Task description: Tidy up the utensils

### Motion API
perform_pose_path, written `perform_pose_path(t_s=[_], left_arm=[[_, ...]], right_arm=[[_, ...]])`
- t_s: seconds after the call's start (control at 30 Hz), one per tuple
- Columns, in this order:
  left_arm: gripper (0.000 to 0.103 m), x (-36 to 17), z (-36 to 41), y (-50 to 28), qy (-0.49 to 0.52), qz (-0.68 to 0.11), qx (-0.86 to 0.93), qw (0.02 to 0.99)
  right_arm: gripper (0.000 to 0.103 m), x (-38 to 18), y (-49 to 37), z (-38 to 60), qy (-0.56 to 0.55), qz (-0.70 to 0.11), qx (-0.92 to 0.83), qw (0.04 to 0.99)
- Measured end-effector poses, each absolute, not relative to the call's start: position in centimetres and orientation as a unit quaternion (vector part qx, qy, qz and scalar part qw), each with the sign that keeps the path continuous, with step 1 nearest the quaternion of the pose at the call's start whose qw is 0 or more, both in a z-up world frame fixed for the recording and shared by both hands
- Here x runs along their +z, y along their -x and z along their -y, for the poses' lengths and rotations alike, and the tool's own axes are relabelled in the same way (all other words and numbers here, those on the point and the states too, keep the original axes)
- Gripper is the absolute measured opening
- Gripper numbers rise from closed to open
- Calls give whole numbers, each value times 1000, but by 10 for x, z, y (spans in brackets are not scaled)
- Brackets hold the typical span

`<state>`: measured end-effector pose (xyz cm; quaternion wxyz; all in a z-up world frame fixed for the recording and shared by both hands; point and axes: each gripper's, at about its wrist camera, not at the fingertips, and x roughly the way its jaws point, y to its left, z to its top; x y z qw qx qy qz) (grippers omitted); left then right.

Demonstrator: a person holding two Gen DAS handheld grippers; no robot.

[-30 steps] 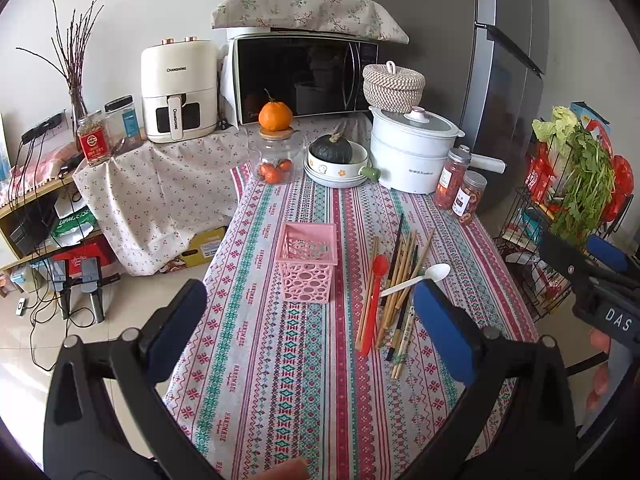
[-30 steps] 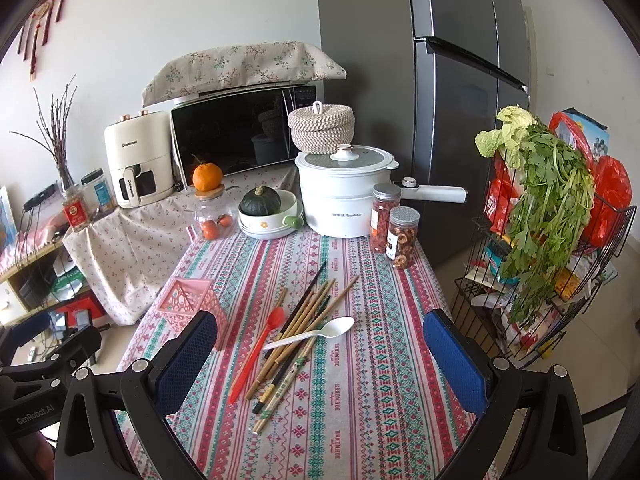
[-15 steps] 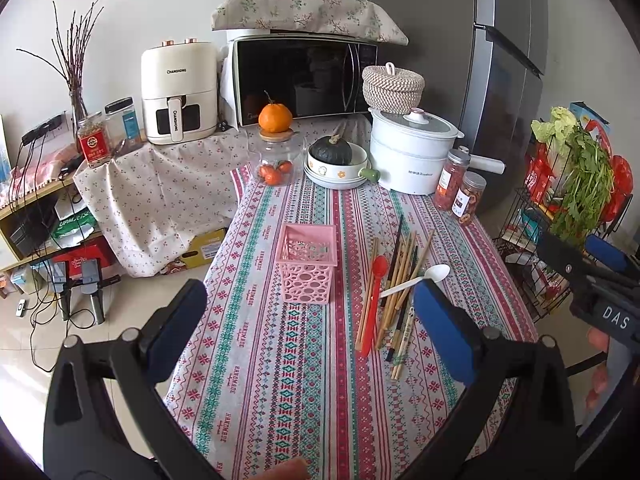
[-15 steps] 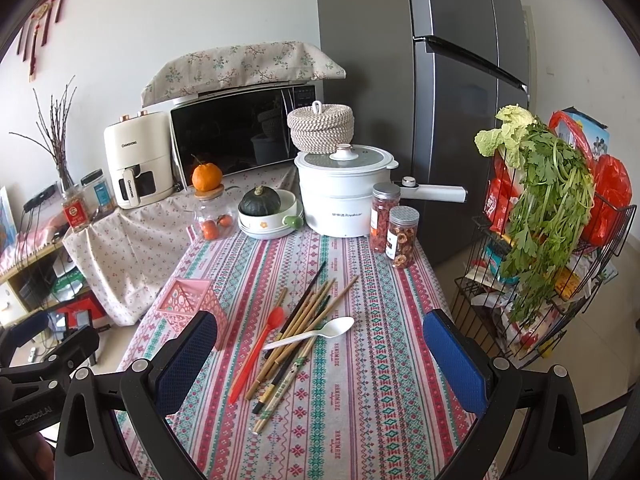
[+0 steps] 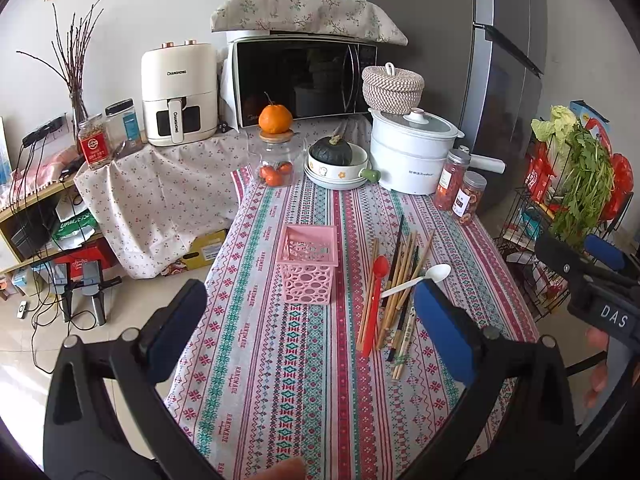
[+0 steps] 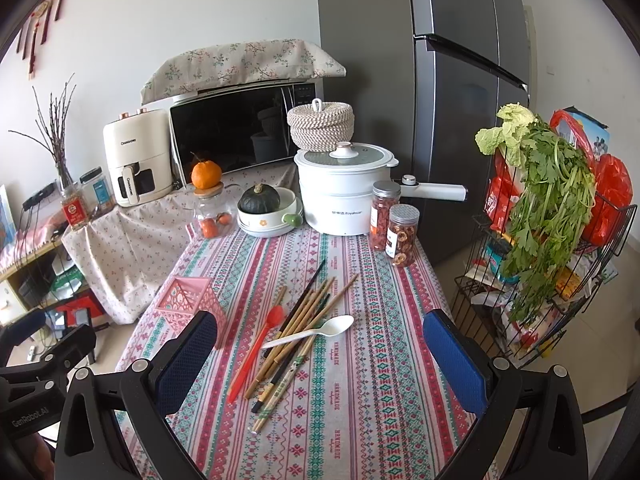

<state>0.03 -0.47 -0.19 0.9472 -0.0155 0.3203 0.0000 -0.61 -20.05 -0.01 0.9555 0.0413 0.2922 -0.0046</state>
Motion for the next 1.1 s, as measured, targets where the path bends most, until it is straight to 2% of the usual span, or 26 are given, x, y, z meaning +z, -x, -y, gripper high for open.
perform_pose_path(t_s=[0.47,0.67,0.93,0.97,1.1], left_arm=[[103,0,10,-30,-7,-331,-45,943],[103,-9,34,-63,-36,-370,-73,925],[103,-37,80,-127,-59,-465,-103,877],[102,-42,85,-135,-56,-477,-108,870],[82,-68,102,-168,-41,-527,-125,839]], right_arm=[[103,-8,-13,215,-50,-299,-16,953],[103,-25,-49,239,-83,-341,-6,936],[103,-64,-90,274,-126,-418,-25,899],[103,-70,-94,279,-131,-428,-30,894],[103,-96,-114,296,-140,-467,-51,871]])
